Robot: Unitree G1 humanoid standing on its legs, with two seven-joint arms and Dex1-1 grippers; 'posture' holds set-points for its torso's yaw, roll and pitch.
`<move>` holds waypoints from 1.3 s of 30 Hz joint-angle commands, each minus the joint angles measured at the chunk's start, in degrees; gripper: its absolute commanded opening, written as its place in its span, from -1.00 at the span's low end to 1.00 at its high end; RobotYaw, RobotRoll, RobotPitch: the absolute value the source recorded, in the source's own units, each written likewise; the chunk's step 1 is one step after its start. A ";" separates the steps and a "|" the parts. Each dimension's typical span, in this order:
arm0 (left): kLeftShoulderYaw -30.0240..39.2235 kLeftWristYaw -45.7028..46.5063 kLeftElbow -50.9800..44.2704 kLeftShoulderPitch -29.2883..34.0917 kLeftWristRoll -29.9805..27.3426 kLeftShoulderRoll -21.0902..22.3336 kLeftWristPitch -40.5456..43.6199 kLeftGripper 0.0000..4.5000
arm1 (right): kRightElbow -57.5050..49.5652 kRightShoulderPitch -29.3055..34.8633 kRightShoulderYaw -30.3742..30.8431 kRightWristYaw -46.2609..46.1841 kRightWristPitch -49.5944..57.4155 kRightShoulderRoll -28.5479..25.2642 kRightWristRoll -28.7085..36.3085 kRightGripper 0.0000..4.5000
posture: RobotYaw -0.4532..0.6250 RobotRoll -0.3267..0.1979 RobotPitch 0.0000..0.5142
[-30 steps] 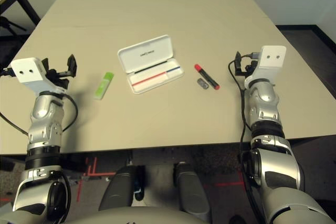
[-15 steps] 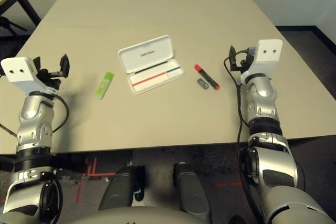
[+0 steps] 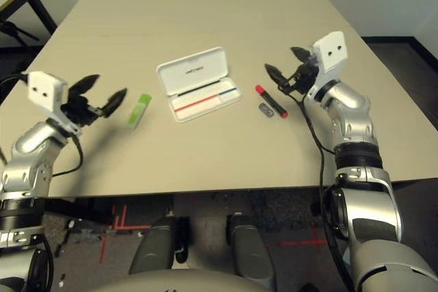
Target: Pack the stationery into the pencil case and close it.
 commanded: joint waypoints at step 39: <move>-24.01 -10.11 31.98 -21.47 22.98 -10.97 3.99 0.22 | -10.80 6.37 5.92 26.03 0.11 -11.09 1.68 1.00 | -0.28 0.25 -0.56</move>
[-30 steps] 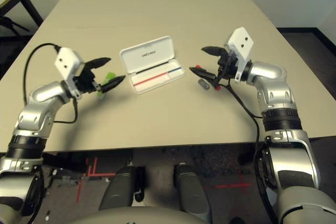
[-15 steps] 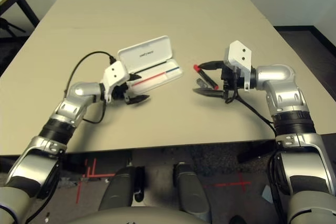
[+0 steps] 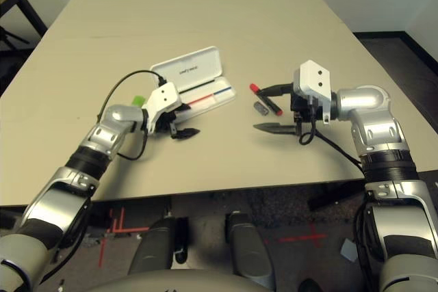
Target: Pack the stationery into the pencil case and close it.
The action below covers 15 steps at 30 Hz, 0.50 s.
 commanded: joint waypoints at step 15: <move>0.39 -3.94 -6.23 1.63 0.67 4.58 -1.58 -0.99 | -0.15 1.77 -2.05 -2.06 2.35 -1.11 2.65 1.00 | -0.27 0.25 -0.53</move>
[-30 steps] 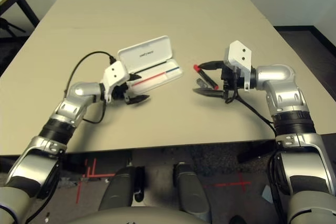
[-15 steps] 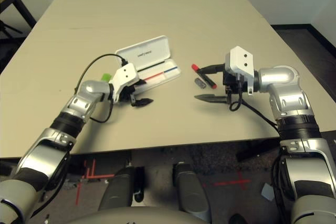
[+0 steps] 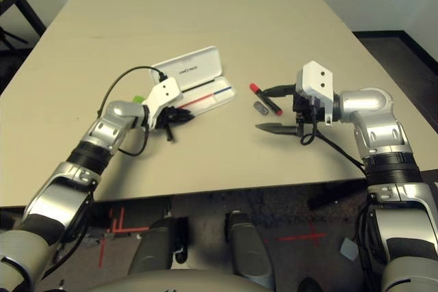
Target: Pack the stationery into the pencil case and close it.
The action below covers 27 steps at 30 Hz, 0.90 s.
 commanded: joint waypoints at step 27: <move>-1.23 -12.82 -24.42 15.55 -4.17 8.80 -5.35 -0.99 | 0.41 2.70 -5.06 -0.98 6.40 -3.96 4.15 1.00 | -0.24 0.25 -0.47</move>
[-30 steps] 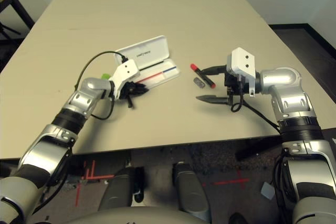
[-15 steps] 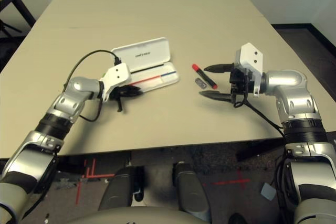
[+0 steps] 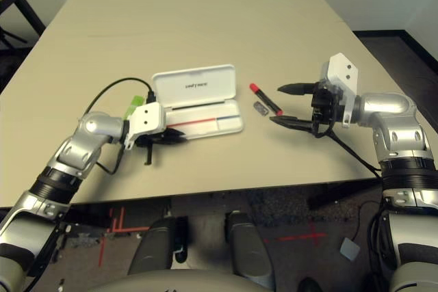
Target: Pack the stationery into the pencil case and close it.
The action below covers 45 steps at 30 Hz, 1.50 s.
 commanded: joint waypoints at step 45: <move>10.28 -2.34 -10.46 4.41 -16.95 3.98 8.20 0.98 | 13.03 -12.26 1.80 -27.97 16.29 7.37 -7.84 1.00 | -0.15 0.25 -0.47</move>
